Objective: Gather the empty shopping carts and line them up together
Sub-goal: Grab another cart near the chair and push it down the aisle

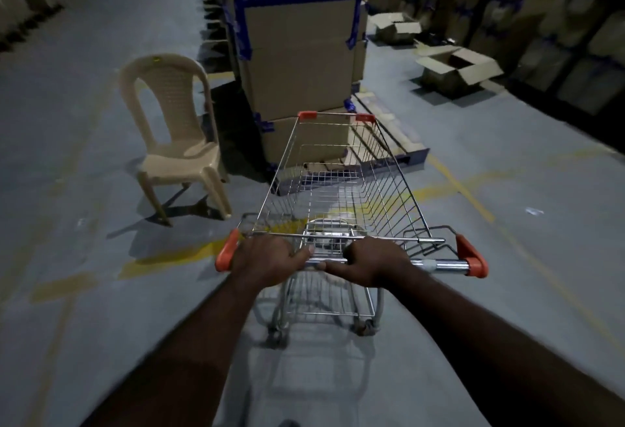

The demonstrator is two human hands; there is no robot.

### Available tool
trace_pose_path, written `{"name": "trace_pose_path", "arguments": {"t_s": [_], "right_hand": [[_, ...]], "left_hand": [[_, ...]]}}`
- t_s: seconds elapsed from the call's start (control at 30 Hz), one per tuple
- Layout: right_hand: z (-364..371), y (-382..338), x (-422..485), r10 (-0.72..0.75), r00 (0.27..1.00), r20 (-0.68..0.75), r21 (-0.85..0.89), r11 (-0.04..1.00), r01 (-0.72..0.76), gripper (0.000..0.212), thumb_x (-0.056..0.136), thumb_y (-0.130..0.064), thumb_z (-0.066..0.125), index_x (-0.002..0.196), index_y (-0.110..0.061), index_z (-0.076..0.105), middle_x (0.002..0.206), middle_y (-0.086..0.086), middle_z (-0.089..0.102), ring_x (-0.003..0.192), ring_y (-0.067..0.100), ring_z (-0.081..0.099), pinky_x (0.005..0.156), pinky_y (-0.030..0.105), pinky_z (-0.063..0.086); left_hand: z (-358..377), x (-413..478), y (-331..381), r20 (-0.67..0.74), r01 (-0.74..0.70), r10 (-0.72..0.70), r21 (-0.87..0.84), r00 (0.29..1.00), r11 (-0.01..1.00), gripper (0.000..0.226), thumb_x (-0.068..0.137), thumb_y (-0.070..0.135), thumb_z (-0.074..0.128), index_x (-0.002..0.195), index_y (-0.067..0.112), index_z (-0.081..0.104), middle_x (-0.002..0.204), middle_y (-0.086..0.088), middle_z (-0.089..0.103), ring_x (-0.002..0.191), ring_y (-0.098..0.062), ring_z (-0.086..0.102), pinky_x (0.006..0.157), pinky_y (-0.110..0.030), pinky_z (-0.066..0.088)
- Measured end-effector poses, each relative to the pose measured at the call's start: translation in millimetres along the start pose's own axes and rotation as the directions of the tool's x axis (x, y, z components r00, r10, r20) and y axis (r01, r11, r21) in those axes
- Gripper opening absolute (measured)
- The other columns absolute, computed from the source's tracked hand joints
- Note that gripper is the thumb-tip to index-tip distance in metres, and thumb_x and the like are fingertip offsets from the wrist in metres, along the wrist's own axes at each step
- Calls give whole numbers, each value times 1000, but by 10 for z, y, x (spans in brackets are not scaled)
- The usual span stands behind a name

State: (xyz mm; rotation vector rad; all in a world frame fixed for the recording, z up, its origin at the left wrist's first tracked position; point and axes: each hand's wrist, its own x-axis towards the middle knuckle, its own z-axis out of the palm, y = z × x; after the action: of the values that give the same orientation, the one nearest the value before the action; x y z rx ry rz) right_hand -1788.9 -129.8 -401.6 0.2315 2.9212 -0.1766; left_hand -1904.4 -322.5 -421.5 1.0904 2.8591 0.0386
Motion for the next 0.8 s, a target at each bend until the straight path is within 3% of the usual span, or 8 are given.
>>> {"name": "trace_pose_path", "arguments": {"t_s": [0.17,0.33,0.4,0.47,0.5,0.6,0.67,0.8], "right_hand": [[-44,117,-56,154,988,-22,55,987,-153,87,71,-99,18,59,-21,53,60,-5,54,62,15,56,64,29,47],[-146,201,-263,261,965,-18,138,957,-256,68,83,-88,35,70,-26,61,63,-10,47,79,19,57,69,28,35],[-187,241,-383,283,958,-49,178,946,-271,65,87,-81,41,93,-24,72,91,-1,70,97,24,64,73,25,33],[-226,261,-501,305,951,-55,205,935,-288,66,91,-75,44,120,-22,69,120,3,70,113,24,63,77,24,31],[-223,279,-547,325,944,-49,210,928,-309,67,91,-76,43,123,-22,68,123,3,69,114,24,62,77,24,32],[-118,363,-665,427,904,-21,198,888,-415,76,82,-90,32,89,-24,70,86,-1,65,90,23,63,71,27,38],[-16,459,-758,505,863,-11,178,850,-495,80,75,-97,24,65,-23,54,66,-8,52,75,17,57,65,28,39],[121,616,-1006,584,811,-33,188,800,-569,84,70,-100,20,61,-23,51,64,-7,54,66,13,55,61,28,41]], "left_hand": [[-58,340,115,30,-136,136,9,990,991,87,88,83,13,79,22,74,77,1,68,81,-23,66,77,-33,50],[-91,605,342,53,-276,274,51,960,960,83,93,79,17,80,19,73,78,0,65,84,-24,65,75,-34,45],[-97,677,446,52,-338,335,60,941,939,82,93,79,17,77,19,71,74,2,61,80,-22,64,72,-34,42],[-96,734,559,55,-388,385,59,921,920,82,93,79,17,72,18,67,71,2,60,78,-22,63,71,-34,41],[-96,758,618,60,-407,404,56,913,912,81,93,79,17,71,19,66,71,2,59,78,-22,62,71,-34,39],[-71,822,815,70,-458,454,49,888,888,86,90,82,12,77,20,71,73,3,62,78,-20,62,70,-35,37],[-48,842,962,76,-491,487,50,870,870,91,86,84,7,82,23,74,75,3,65,78,-20,63,72,-36,39],[-11,848,1272,85,-561,557,43,826,826,95,81,85,3,85,24,75,79,1,66,81,-22,64,73,-35,43]]}}
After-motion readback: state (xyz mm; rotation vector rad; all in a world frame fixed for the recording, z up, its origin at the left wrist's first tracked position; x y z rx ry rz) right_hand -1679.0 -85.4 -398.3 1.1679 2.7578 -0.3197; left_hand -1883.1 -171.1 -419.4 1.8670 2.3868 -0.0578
